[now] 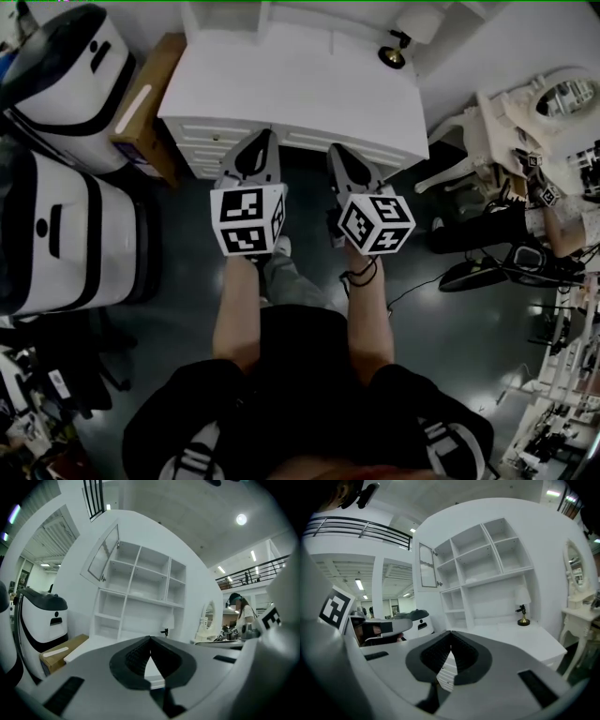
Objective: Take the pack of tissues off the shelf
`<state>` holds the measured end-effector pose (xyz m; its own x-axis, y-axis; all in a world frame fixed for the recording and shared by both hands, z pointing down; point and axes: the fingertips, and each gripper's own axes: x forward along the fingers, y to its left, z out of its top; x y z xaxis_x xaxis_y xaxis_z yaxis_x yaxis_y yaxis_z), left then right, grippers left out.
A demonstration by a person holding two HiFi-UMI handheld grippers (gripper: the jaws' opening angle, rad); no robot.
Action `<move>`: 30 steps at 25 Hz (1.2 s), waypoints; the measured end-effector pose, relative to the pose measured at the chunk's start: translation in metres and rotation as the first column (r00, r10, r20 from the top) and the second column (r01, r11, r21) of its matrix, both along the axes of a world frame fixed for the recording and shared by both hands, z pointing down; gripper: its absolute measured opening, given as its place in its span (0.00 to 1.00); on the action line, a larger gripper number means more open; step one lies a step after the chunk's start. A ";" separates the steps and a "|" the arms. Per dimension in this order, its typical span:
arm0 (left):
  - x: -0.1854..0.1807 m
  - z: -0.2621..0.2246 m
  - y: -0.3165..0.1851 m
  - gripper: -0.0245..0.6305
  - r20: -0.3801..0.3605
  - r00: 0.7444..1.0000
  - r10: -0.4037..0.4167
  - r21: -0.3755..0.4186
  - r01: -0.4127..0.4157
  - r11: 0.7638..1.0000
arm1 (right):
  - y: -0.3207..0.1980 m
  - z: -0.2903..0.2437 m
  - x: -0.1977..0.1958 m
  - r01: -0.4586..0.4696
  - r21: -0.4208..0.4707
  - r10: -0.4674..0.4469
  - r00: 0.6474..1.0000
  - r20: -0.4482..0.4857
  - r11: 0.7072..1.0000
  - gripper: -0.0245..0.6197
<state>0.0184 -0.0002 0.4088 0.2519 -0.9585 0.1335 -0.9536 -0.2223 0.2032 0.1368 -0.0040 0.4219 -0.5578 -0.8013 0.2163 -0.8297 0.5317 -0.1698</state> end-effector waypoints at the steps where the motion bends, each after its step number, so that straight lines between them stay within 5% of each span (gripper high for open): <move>1: 0.004 0.000 -0.008 0.06 0.004 1.000 0.008 -0.003 -0.008 1.000 | -0.007 -0.002 0.007 -0.016 0.001 0.016 1.000 0.006 1.000 0.07; 14: 0.054 -0.045 -0.112 0.06 0.102 0.992 0.068 0.056 -0.074 0.996 | -0.113 -0.030 0.077 -0.144 0.015 0.139 0.974 0.177 0.989 0.07; 22: 0.079 -0.082 -0.155 0.06 0.168 0.983 0.070 0.137 -0.094 0.986 | -0.170 -0.067 0.081 -0.105 0.088 0.083 0.970 0.228 0.991 0.07; 30: 0.024 -0.091 -0.172 0.06 0.144 0.985 -0.092 0.179 0.065 0.982 | -0.208 -0.081 0.026 0.050 0.135 -0.077 0.976 0.202 0.990 0.07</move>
<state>0.0420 -0.1721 0.3177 0.1647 -0.9863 -0.0053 -0.9861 -0.1648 0.0206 0.1627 -0.2115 0.3411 -0.6305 -0.7761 -0.0108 -0.7475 0.6109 -0.2610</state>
